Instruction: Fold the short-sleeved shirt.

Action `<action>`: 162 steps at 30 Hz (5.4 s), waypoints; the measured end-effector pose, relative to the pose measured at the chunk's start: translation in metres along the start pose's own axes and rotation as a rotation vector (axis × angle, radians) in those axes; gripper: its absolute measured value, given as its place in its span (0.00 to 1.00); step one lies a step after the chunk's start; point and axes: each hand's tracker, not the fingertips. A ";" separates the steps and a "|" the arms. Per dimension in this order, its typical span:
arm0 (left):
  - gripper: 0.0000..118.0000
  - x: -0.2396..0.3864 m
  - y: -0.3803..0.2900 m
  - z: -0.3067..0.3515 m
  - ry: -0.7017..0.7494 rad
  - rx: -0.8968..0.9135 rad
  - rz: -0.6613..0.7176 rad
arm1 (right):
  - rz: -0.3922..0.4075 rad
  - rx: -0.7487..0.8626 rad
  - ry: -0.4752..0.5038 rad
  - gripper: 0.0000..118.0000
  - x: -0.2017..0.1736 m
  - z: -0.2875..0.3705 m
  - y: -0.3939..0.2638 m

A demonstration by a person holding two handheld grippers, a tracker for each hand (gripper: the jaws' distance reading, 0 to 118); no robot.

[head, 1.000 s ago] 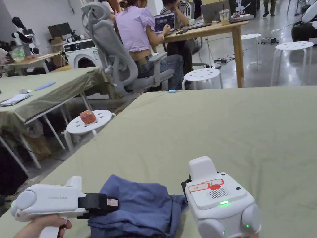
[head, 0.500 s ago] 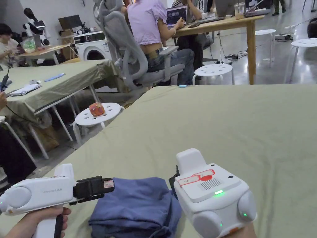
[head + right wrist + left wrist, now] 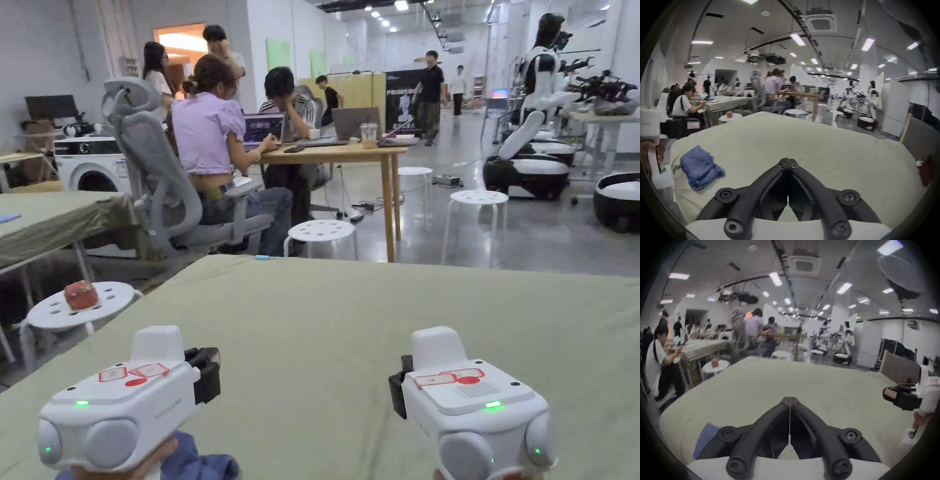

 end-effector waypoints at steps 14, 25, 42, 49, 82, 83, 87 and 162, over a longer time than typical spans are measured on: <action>0.00 0.290 -0.003 0.056 -0.182 0.188 -0.009 | -0.091 0.179 -0.335 0.00 0.182 0.183 -0.040; 0.00 0.289 -0.046 0.082 -0.150 0.192 -0.080 | -0.067 0.263 -0.402 0.00 0.168 0.215 -0.096; 0.00 0.271 -0.091 0.100 -0.085 0.169 -0.061 | -0.087 0.242 -0.442 0.00 0.154 0.226 -0.119; 0.15 0.276 -0.088 0.099 -0.096 0.170 -0.045 | -0.069 0.225 -0.427 0.11 0.151 0.221 -0.119; 1.00 0.281 -0.087 0.099 -0.081 0.190 -0.060 | -0.092 0.213 -0.446 1.00 0.149 0.220 -0.125; 1.00 0.281 -0.087 0.099 -0.081 0.188 -0.064 | -0.092 0.214 -0.446 1.00 0.149 0.221 -0.124; 1.00 0.281 -0.087 0.099 -0.068 0.191 -0.074 | -0.089 0.215 -0.446 1.00 0.150 0.221 -0.123; 1.00 0.287 -0.093 0.105 -0.067 0.168 -0.076 | -0.112 0.210 -0.436 1.00 0.134 0.224 -0.122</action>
